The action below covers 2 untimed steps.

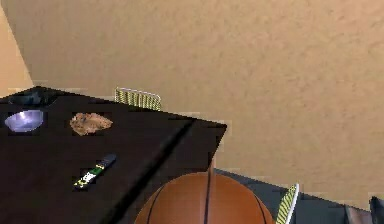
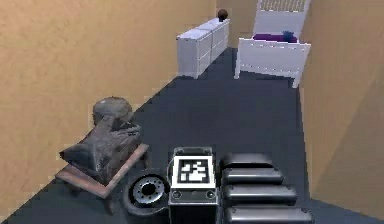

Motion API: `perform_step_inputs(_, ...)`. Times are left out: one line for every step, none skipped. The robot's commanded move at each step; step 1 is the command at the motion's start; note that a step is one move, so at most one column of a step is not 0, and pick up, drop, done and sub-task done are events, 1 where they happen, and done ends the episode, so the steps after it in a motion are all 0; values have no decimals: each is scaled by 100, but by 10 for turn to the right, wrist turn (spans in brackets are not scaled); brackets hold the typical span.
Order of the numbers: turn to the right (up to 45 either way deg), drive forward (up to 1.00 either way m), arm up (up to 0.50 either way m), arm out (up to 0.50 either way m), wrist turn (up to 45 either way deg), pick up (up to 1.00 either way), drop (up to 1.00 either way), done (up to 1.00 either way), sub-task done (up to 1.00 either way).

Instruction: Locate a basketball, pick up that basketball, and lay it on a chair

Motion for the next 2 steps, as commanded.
perform_step_inputs(450, 0, 0, 0, 0, 0, 0, 0, 0)
perform_step_inputs(360, 0, 0, 0, 0, 0, 0, 0, 0)
